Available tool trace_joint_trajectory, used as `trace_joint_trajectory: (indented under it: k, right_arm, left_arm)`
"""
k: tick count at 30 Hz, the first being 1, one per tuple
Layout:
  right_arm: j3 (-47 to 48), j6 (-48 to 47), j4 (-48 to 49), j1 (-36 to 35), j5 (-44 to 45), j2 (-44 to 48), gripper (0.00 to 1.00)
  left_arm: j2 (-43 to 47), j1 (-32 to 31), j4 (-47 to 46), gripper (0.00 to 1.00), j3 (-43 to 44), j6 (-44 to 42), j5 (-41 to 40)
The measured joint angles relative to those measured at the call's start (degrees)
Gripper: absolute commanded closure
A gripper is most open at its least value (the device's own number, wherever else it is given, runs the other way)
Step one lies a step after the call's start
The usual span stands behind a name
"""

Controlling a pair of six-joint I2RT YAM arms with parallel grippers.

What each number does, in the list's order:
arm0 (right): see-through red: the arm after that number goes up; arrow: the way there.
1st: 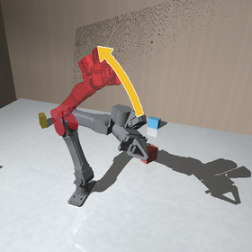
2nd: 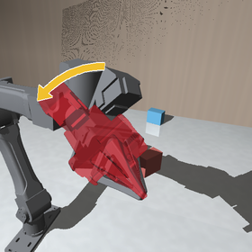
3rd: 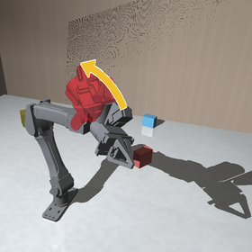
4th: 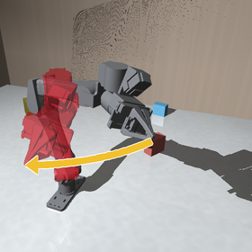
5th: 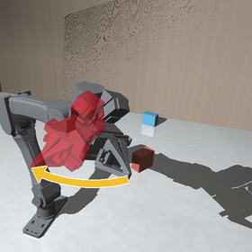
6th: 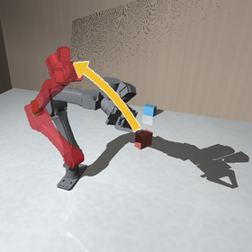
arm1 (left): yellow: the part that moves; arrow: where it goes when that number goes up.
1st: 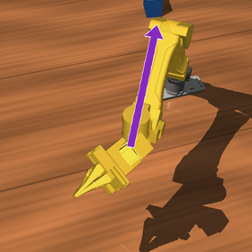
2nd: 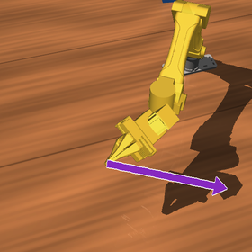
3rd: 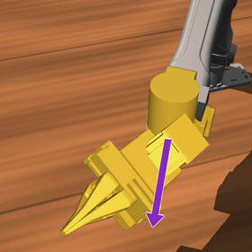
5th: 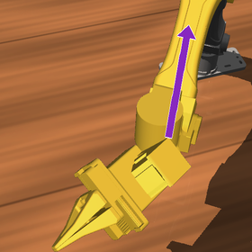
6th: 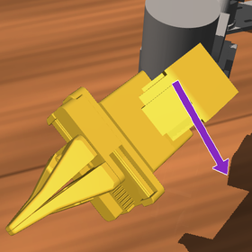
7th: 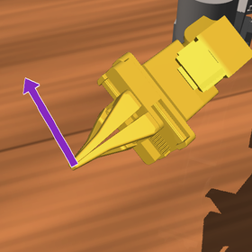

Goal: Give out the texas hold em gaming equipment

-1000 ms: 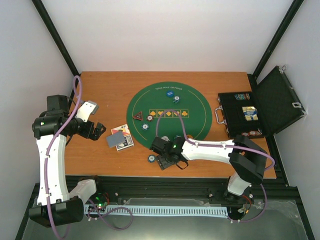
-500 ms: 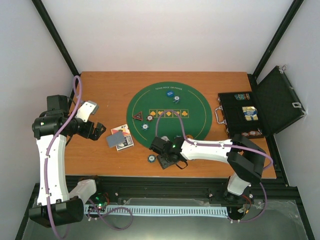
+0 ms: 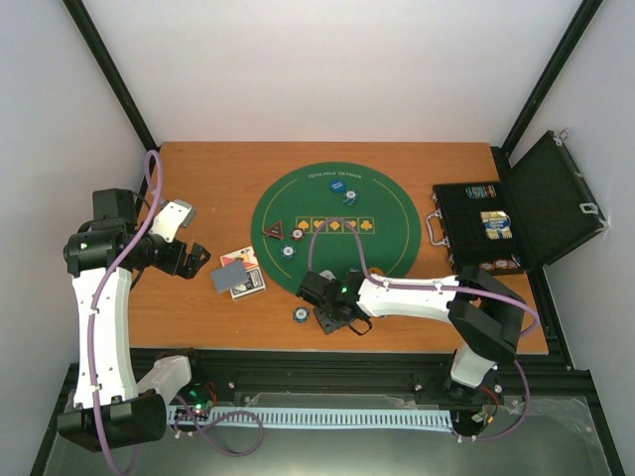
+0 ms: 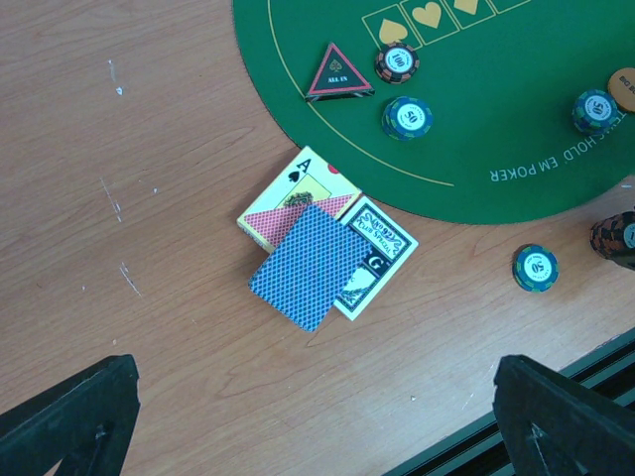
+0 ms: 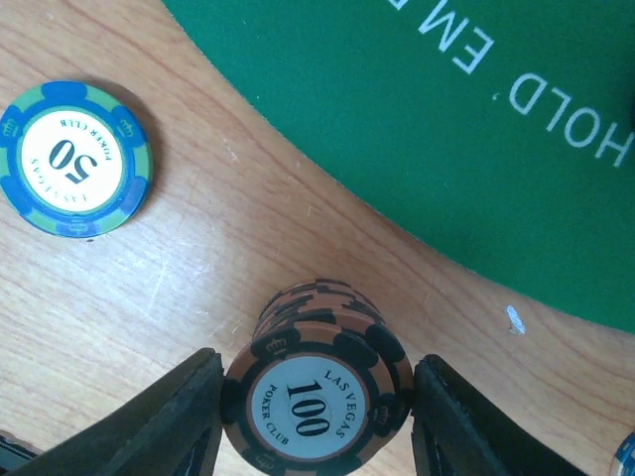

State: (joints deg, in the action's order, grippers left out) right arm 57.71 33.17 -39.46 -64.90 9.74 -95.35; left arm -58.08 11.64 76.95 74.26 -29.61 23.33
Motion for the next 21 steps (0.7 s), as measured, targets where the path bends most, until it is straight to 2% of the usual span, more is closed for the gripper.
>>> trace_joint_trajectory:
  k: [6,15,21]
  right_arm:
    - [0.0,-0.13,0.24,0.0,-0.11,-0.59,0.5]
    - [0.0,-0.5,0.33,0.0,-0.04,-0.81,0.66]
    - [0.31,-0.63,-0.22,0.0,-0.02,-0.81,0.68]
  left_arm:
    - [-0.02,0.0,0.0,0.0,0.0,0.02,0.02]
    - [-0.02,0.0,-0.02,0.0,0.0,0.0,0.0]
    - [-0.02,0.0,-0.02,0.0,0.0,0.0,0.0]
